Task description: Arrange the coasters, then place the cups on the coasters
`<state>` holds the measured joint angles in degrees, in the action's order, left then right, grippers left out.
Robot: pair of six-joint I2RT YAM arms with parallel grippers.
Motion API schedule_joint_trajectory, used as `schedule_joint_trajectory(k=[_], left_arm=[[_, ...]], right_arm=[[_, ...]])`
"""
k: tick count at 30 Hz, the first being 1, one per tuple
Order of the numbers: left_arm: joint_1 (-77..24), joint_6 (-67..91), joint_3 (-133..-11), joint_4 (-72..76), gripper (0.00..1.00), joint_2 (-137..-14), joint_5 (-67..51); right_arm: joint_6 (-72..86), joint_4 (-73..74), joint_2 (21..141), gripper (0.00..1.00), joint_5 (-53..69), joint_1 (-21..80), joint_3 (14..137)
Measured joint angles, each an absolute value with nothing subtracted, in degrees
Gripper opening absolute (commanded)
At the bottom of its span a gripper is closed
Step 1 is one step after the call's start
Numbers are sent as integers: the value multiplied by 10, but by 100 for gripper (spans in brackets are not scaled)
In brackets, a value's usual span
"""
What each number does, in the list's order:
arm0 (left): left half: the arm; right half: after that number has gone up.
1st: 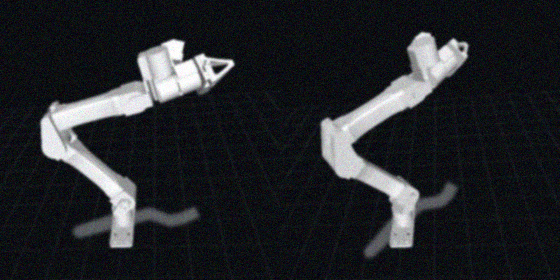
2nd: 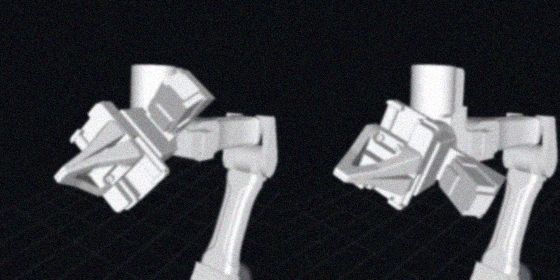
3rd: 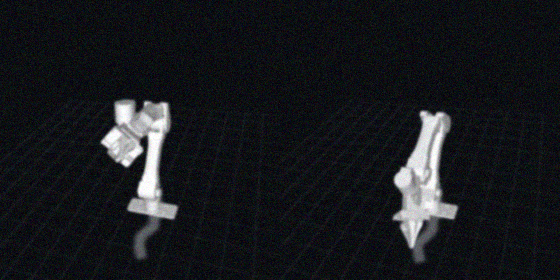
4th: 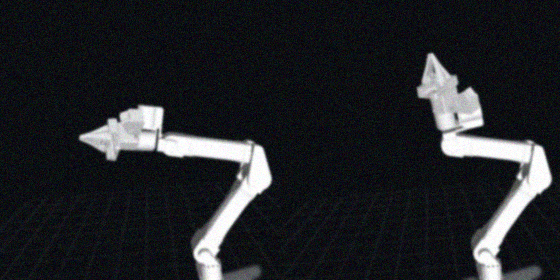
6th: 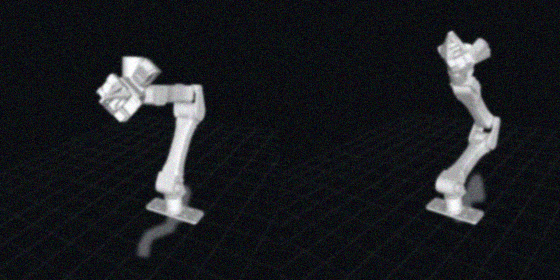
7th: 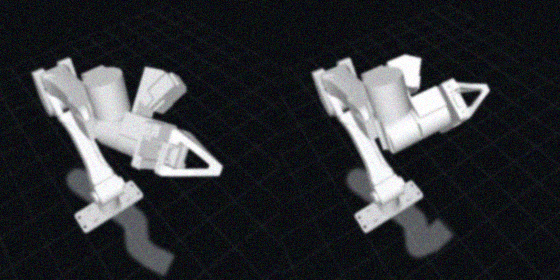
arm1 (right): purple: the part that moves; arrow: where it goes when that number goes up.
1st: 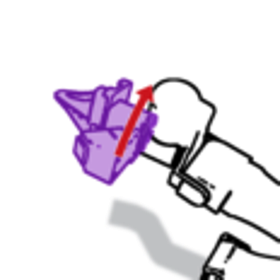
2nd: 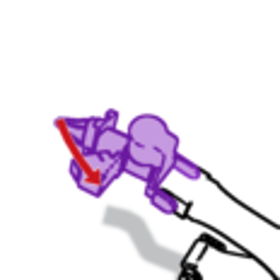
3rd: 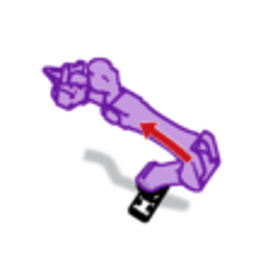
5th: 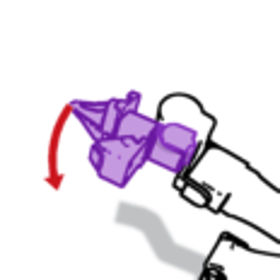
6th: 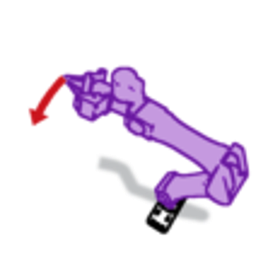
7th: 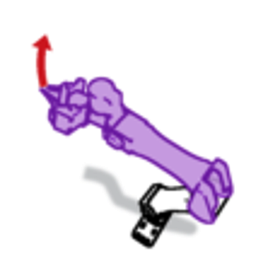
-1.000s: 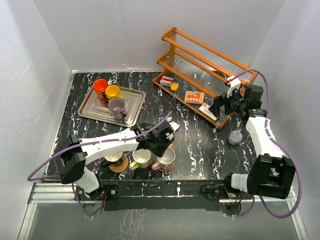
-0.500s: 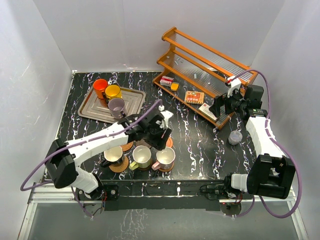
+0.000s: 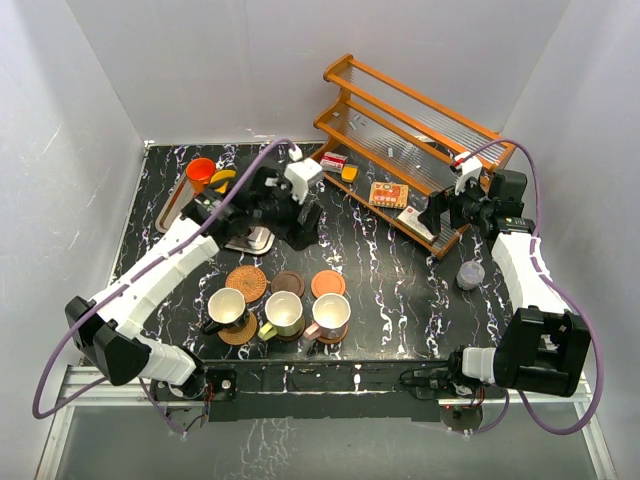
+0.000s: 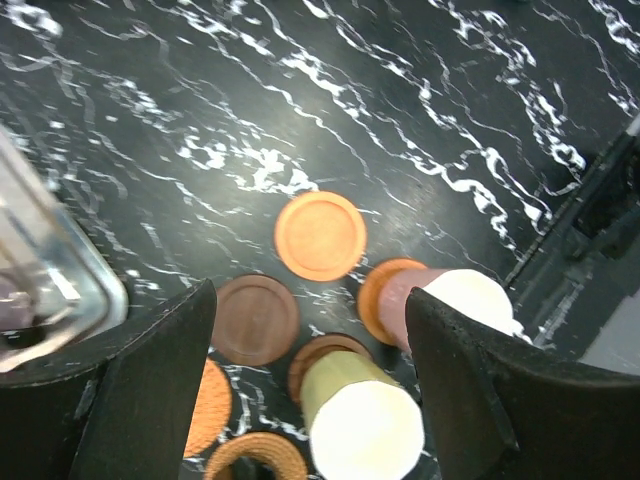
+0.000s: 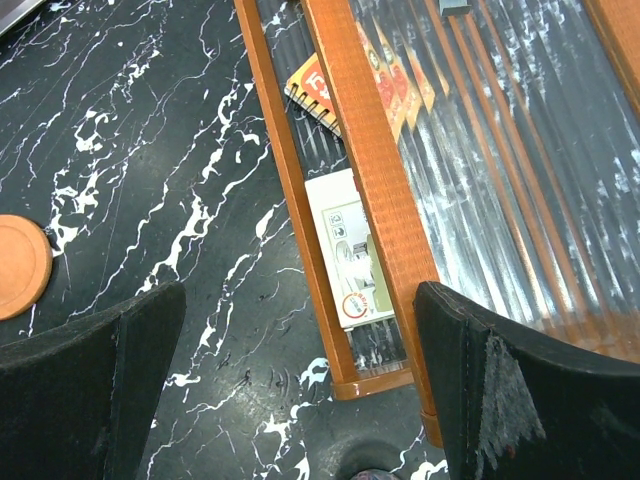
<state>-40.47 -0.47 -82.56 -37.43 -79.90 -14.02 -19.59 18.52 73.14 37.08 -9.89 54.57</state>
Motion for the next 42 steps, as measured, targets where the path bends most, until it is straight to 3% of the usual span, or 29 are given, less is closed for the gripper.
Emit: schedule_joint_trajectory(k=[16, 29, 42], left_arm=[[-187, -74, -852, -322, 79, -838, -84], [-30, -62, -821, -278, 65, -933, -100], [11, -62, -805, -246, 46, -1028, -124]], right_arm=[[-196, 186, 732, 98, 386, -99, 546], [-195, 195, 727, 98, 394, -99, 546], [-195, 195, 727, 98, 396, -99, 546]])
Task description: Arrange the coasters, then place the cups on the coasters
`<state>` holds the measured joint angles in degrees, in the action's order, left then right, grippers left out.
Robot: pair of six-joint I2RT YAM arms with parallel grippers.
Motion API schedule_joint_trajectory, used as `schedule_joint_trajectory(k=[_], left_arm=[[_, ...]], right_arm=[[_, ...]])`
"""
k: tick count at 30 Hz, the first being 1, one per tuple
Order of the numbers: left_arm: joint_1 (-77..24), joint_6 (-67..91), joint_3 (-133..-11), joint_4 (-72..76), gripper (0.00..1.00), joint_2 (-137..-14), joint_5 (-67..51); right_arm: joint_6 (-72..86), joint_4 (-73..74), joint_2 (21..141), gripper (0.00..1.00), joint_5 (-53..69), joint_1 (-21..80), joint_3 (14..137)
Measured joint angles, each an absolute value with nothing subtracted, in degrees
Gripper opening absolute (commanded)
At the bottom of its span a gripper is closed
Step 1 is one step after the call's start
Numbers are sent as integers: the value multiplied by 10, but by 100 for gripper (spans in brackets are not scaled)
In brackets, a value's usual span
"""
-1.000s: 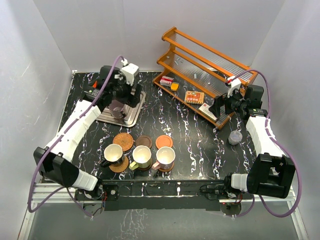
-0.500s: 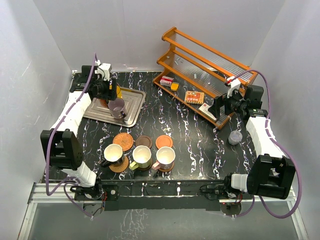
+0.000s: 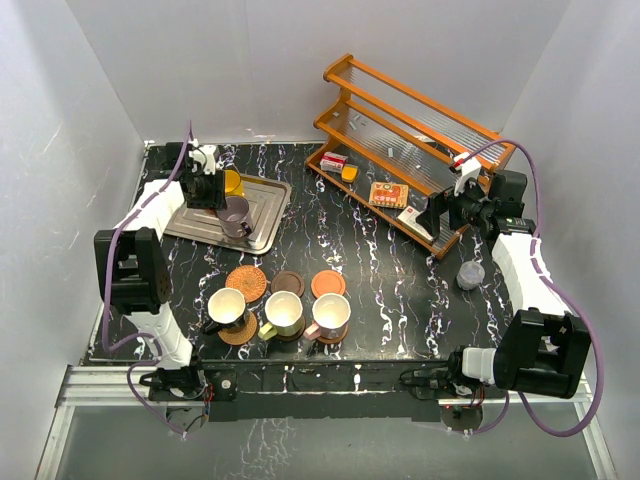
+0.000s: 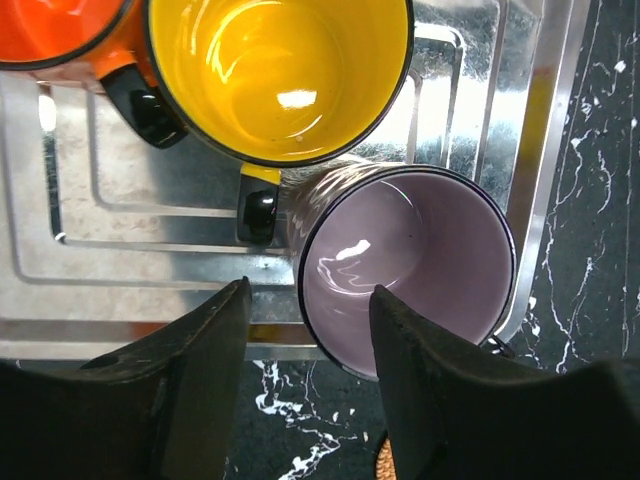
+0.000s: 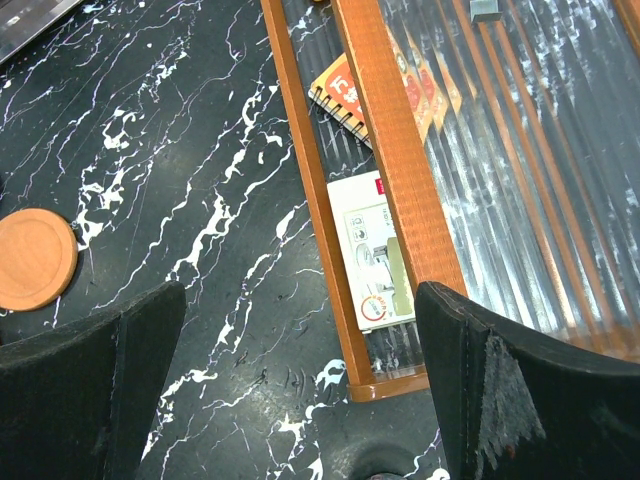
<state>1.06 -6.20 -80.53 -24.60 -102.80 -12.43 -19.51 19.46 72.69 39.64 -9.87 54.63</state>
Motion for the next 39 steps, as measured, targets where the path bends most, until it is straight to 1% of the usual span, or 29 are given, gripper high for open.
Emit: schedule_joint_trajectory(k=[7, 14, 26, 39], left_arm=[[10, -56, -806, -244, 36, -1076, -141], [10, -53, -806, -242, 26, -1084, -146], [10, -65, -806, -245, 0, -1084, -142], [10, -101, -824, -282, 0, -1072, -145]], right_arm=[[-195, 194, 727, 99, 397, -99, 546], [-195, 194, 727, 98, 397, -99, 546], [-195, 194, 728, 98, 405, -99, 546], [-195, 194, 729, 98, 406, -99, 546]])
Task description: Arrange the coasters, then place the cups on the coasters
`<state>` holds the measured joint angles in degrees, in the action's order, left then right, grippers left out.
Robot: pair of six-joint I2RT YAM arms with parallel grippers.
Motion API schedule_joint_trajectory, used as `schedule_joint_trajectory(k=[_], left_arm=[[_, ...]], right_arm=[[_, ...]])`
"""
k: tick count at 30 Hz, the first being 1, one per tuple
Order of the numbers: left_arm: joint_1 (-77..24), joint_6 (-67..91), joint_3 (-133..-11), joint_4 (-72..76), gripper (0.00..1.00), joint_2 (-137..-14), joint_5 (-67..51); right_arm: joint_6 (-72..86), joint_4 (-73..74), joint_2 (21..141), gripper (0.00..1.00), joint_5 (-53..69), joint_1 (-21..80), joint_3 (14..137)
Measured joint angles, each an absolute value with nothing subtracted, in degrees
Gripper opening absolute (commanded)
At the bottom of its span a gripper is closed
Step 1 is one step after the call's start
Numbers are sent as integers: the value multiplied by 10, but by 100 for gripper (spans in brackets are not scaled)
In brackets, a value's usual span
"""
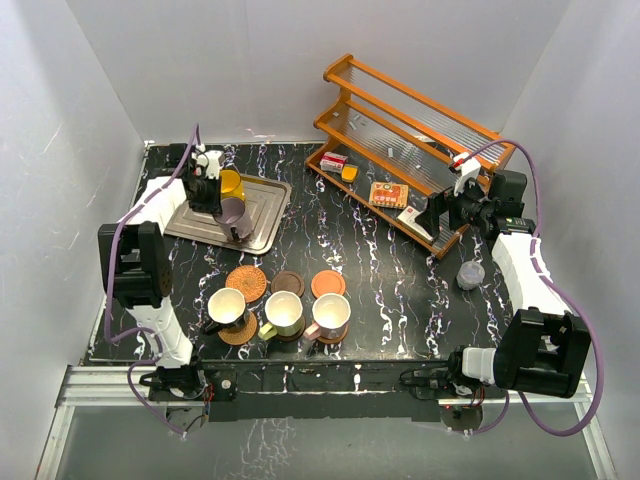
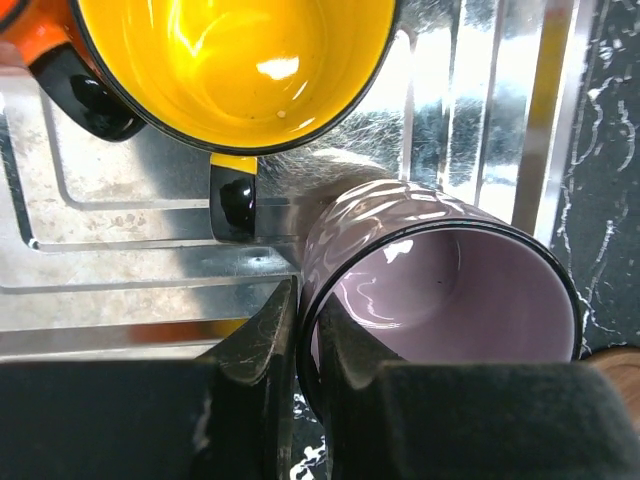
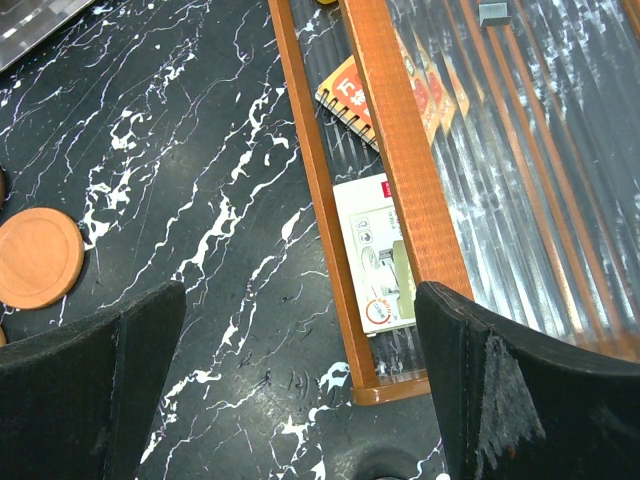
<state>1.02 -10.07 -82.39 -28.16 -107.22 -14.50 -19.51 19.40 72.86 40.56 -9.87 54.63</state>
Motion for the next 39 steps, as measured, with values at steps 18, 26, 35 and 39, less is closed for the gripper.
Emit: schedule_joint_trajectory(k=[18, 26, 35, 39], left_arm=[[-154, -184, -887, -345, 0, -1001, -223], [-272, -213, -926, -371, 0, -1038, -243], [-356, -234, -927, -404, 0, -1103, -231], [-373, -237, -922, -405, 0, -1105, -229]], right_arm=[[-194, 194, 729, 98, 409, -99, 546], [-194, 195, 724, 99, 409, -99, 546], [-194, 195, 706, 98, 419, -99, 546], [-194, 195, 704, 98, 420, -99, 546]])
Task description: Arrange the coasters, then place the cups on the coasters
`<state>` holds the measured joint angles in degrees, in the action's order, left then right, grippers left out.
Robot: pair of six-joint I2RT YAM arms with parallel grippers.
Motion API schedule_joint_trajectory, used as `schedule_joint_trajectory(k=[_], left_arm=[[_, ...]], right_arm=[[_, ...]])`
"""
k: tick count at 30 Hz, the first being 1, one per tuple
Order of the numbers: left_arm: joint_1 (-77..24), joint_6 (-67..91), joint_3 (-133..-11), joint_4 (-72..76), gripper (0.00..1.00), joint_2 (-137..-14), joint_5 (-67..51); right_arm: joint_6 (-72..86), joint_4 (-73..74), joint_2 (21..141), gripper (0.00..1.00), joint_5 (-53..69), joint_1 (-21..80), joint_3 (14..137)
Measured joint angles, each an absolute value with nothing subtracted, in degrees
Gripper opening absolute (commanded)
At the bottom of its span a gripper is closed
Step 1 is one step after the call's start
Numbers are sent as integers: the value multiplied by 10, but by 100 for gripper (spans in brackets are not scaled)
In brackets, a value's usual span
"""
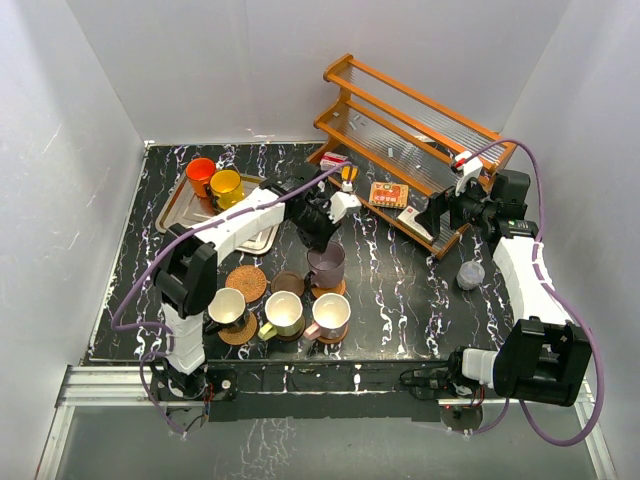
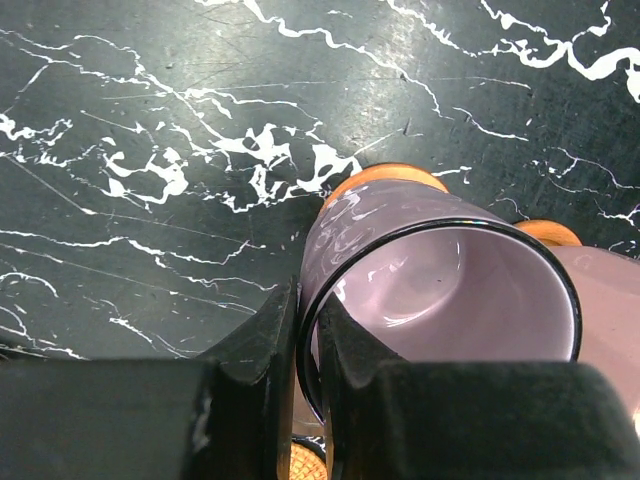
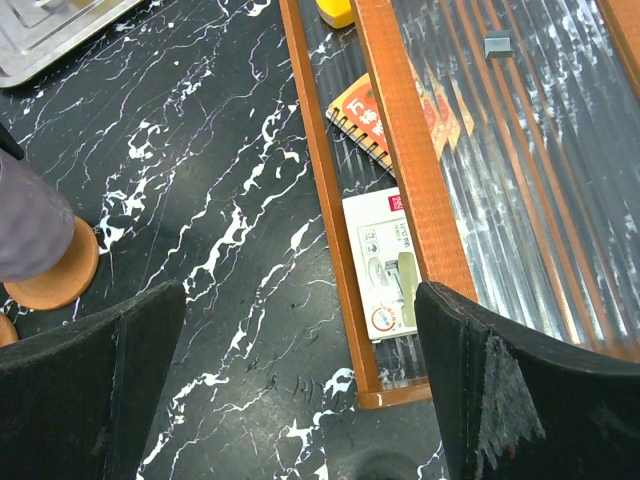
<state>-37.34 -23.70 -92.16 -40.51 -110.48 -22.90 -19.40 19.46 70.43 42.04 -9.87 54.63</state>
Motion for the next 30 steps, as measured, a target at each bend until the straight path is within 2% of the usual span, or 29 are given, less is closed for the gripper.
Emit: schedule_joint_trajectory(k=[30], left_arm=[[-403, -271, -875, -385, 0, -1105, -217]], right_arm=[[-194, 195, 704, 98, 427, -99, 546]])
